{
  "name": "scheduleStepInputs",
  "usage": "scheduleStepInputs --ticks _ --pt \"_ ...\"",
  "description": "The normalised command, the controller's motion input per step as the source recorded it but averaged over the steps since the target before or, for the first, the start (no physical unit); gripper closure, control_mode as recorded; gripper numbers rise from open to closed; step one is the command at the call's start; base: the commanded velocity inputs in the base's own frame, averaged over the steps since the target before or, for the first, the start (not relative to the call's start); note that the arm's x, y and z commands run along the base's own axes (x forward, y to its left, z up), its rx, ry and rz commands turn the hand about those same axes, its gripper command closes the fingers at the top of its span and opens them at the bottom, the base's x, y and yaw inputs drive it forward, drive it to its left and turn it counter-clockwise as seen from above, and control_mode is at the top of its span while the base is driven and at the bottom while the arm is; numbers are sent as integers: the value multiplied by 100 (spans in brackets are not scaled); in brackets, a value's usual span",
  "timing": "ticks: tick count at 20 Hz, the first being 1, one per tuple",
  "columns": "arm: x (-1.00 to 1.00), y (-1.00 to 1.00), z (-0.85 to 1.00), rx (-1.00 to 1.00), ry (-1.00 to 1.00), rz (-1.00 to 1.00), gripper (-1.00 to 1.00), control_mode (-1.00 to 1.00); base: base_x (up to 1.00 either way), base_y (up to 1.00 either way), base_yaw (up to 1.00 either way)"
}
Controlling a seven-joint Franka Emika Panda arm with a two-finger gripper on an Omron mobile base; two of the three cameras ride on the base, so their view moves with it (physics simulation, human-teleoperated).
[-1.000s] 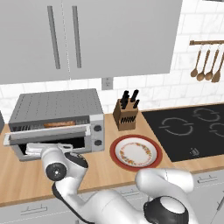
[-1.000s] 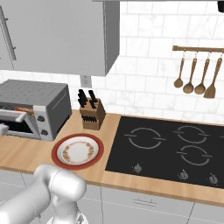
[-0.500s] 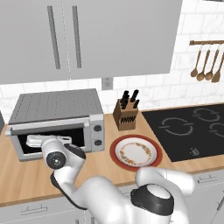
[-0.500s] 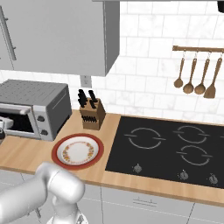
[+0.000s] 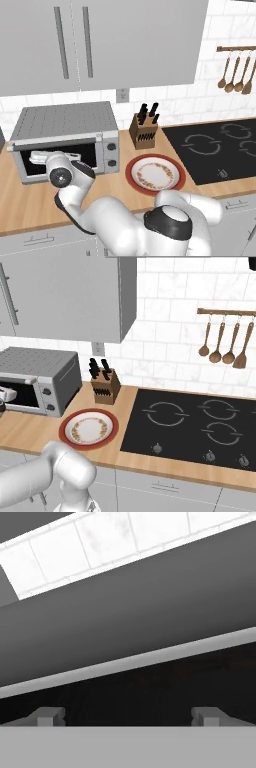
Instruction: Pick up the kebab skewer and baguette bread, and place them inside the toaster oven. Close the toaster oven door and start by setting the timer.
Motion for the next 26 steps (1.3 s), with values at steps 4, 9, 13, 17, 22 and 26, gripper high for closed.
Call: scheduleStepInputs --ticks 4,9,13,17,22,26 --pt "0 -1 0 0 0 0 -100 -100 0 0 0" --pt "-7 -56 0 0 0 0 -100 -100 0 0 0" --pt "-24 -86 0 0 0 0 -100 -100 0 0 0" --pt "-18 -66 0 -3 0 0 -100 -100 0 0 0" --pt "0 -31 -12 -9 0 0 -100 -100 0 0 0" --pt "0 -32 -18 -8 0 0 -100 -100 0 0 0"
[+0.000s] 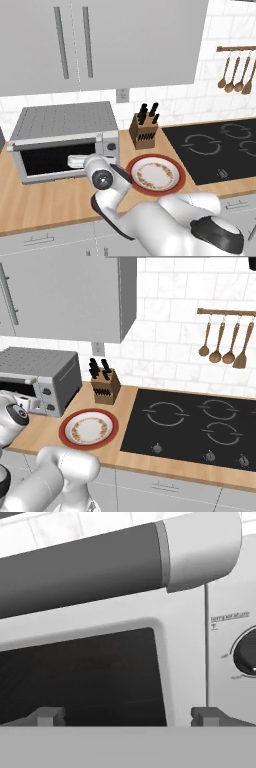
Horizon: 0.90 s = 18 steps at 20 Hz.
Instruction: Pick up the kebab skewer and baguette bread, and place them inside the toaster oven. Close the toaster oven door and start by setting the timer.
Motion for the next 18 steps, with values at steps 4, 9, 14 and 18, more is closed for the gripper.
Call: scheduleStepInputs --ticks 4,9,14,18 --pt "0 -48 -19 -7 0 0 -100 -100 0 0 0" --pt "0 -45 -25 -1 0 0 -100 -100 0 0 0" --pt "1 -17 -49 0 0 3 -100 -100 0 0 0" --pt "15 -1 -33 0 0 3 -100 -100 0 0 0"
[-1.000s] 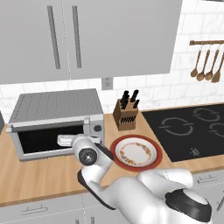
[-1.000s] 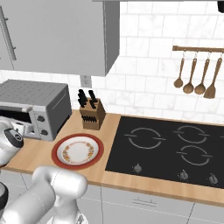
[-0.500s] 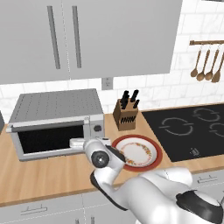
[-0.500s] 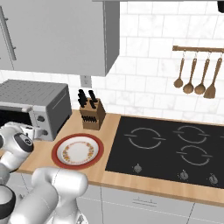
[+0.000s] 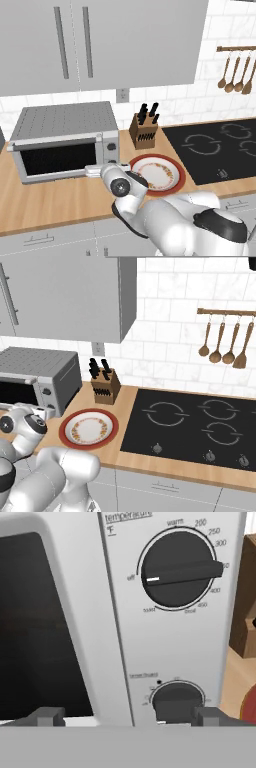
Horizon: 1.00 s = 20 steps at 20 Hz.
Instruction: Pick up the kebab skewer and baguette bread, and place them inside the toaster oven. Close the toaster oven door and start by setting the timer.
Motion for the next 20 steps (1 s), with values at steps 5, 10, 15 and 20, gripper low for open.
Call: scheduleStepInputs --ticks 5,10,15,20 --pt "30 -4 -4 0 0 2 -100 -100 0 0 0" --pt "3 -19 -6 0 0 1 -100 -100 0 0 0" --pt "0 -17 -10 0 0 0 -100 -100 0 0 0" --pt "0 -22 -6 0 0 0 -100 -100 0 0 0"
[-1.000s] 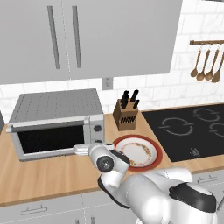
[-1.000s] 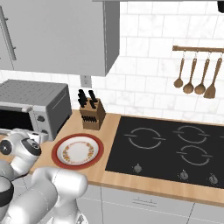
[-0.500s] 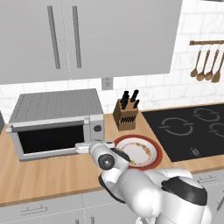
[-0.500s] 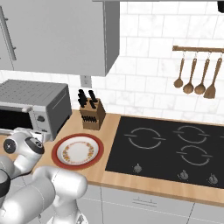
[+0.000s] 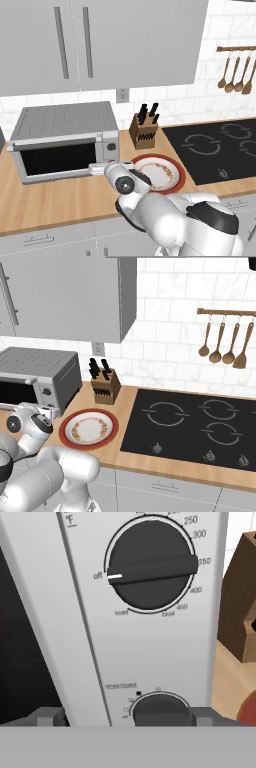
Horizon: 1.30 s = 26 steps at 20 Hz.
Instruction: Pick up the kebab skewer and baguette bread, and place them inside the toaster oven. Close the toaster oven door and start by setting the timer.
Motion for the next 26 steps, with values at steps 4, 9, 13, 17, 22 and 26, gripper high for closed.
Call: scheduleStepInputs --ticks 4,9,13,17,22,26 --pt "0 -36 0 0 0 0 -100 -100 0 0 0" --pt "0 -7 -13 0 0 0 -100 -100 0 0 0" --pt "0 0 -32 0 0 0 -100 -100 0 0 0" --pt "0 -14 -11 0 0 0 -100 -100 0 0 0" --pt "3 -4 -1 0 0 0 -100 -100 0 0 0" --pt "18 0 0 0 0 0 -100 -100 0 0 0"
